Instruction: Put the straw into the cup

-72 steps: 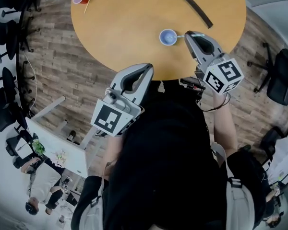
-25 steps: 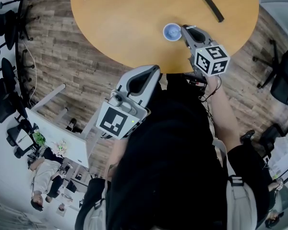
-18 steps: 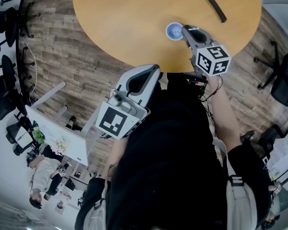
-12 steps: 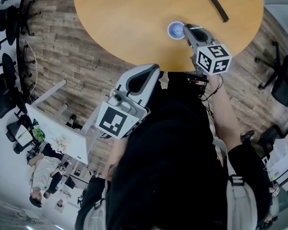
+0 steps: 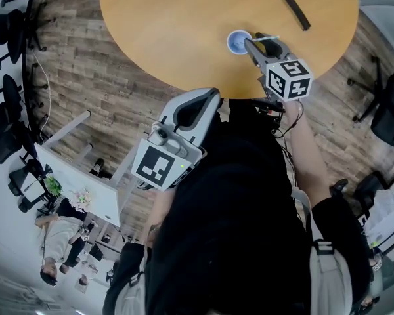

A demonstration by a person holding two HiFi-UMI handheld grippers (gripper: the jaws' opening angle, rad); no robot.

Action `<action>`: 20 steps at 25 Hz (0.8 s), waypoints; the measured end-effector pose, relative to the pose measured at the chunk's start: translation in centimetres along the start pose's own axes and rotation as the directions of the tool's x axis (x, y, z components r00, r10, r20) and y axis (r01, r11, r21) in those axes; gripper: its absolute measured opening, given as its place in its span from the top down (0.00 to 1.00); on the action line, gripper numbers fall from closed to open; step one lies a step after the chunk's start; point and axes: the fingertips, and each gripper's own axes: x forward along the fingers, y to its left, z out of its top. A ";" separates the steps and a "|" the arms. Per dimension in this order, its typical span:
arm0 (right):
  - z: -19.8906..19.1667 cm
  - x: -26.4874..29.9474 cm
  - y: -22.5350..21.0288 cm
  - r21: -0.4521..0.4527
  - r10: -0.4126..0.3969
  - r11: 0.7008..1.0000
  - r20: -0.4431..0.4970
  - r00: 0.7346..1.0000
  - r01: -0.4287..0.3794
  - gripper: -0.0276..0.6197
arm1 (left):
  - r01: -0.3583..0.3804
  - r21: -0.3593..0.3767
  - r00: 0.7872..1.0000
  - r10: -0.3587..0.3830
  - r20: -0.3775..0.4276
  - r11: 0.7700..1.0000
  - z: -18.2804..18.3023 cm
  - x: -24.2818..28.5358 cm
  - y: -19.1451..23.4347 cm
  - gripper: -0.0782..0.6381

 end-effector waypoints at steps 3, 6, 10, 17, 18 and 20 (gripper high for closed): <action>-0.1 0.1 -0.2 -0.001 -0.009 1.000 -0.010 1.000 0.009 0.71 | 0.000 0.005 1.000 0.000 0.002 1.000 0.1 0.1 0.1 0.88; -0.1 0.1 -0.3 -0.005 -0.015 1.000 -0.014 1.000 0.015 0.71 | 0.000 0.008 1.000 0.000 0.009 1.000 0.4 0.1 0.1 0.88; -0.1 -0.4 -0.2 -0.003 -0.025 1.000 -0.011 1.000 0.025 0.71 | 0.008 0.012 1.000 -0.009 0.017 1.000 0.7 -0.2 -0.2 0.88; -0.8 -1.1 -0.1 0.027 -0.014 1.000 -0.023 1.000 0.014 0.71 | 0.032 0.029 0.999 -0.032 0.009 0.999 0.6 -0.2 -0.7 0.88; -1.0 -1.3 -0.1 0.034 -0.010 0.999 -0.030 1.000 0.011 0.71 | 0.037 0.030 0.999 -0.037 0.009 0.999 0.6 -0.2 -0.8 0.88; -1.3 -1.6 -0.1 0.044 -0.012 0.999 -0.038 0.999 0.013 0.71 | 0.046 0.031 0.999 -0.046 0.009 0.998 0.7 -0.5 -1.0 0.88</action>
